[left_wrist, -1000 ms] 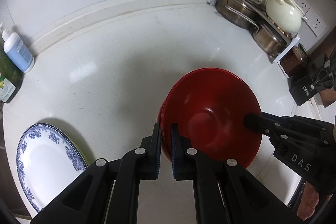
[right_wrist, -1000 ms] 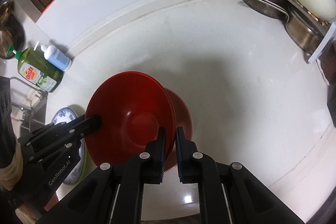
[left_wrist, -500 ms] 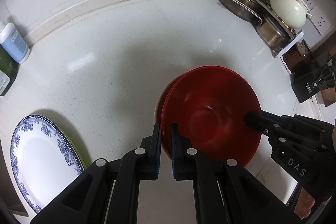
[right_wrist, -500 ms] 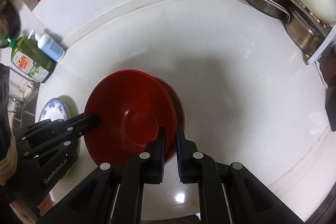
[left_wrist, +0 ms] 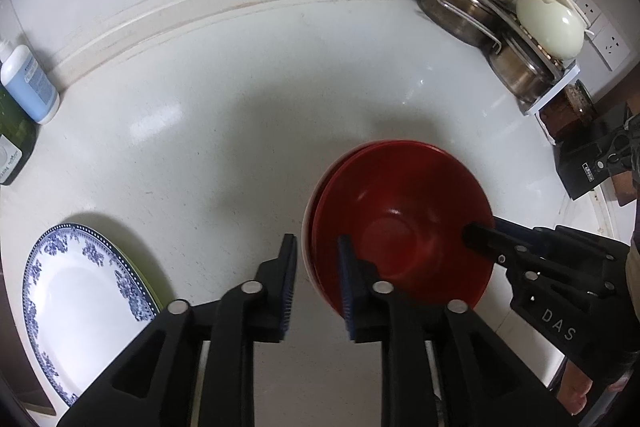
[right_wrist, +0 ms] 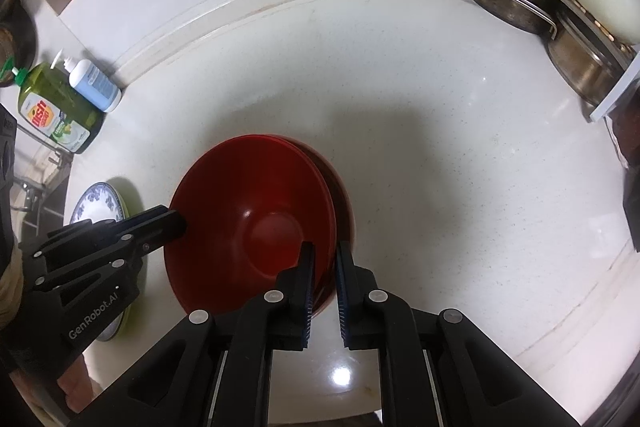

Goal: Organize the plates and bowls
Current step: 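Lower the red bowl into the pink bowl and open both tools, then close both tools on the rims of the nested bowls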

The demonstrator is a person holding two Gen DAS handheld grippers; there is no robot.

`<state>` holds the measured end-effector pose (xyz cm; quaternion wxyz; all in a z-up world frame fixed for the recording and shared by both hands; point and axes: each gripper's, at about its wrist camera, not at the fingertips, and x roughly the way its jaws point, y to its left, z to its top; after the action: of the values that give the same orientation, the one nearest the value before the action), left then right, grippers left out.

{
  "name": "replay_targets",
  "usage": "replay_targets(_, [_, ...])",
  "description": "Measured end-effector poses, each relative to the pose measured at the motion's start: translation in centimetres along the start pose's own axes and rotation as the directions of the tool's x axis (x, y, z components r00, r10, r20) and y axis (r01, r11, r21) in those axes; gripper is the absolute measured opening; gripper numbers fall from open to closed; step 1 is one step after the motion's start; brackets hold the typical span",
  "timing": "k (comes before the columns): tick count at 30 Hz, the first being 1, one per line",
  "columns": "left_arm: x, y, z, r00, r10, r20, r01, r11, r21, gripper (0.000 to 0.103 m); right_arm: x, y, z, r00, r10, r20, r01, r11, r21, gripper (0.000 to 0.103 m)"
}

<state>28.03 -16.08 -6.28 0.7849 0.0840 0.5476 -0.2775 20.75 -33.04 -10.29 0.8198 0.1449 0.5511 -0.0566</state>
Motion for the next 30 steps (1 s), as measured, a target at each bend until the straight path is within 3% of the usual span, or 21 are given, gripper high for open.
replay_targets(2, [-0.4,0.1,0.1,1.000,0.005,0.014,-0.005,1.000,0.003,0.030,-0.1,-0.1,-0.1,1.000,0.008,0.006,-0.008,1.000,0.007,0.015])
replay_targets(5, [-0.8,0.3,0.4,1.000,0.009,0.029,-0.009,1.000,0.003,0.033,-0.6,0.1,-0.2,0.999,-0.014,0.031,0.014,1.000,0.003,0.032])
replay_targets(10, [-1.3,0.5,0.7,0.998,0.021,0.052,-0.021,1.000,0.002,0.039,-1.6,0.1,-0.2,0.997,-0.031,0.070,0.030,0.999,0.010,0.033])
replay_targets(16, [-0.9,1.0,0.6,0.997,0.060,0.053,-0.061,0.998,0.010,0.040,-1.8,-0.4,-0.1,0.993,-0.061,0.103,0.056,0.997,0.051,0.033])
replay_targets(30, [2.2,0.5,0.6,0.999,0.033,-0.028,-0.033,0.999,0.012,0.040,1.4,-1.9,-0.4,0.999,0.030,0.019,-0.033,0.987,0.159,0.033])
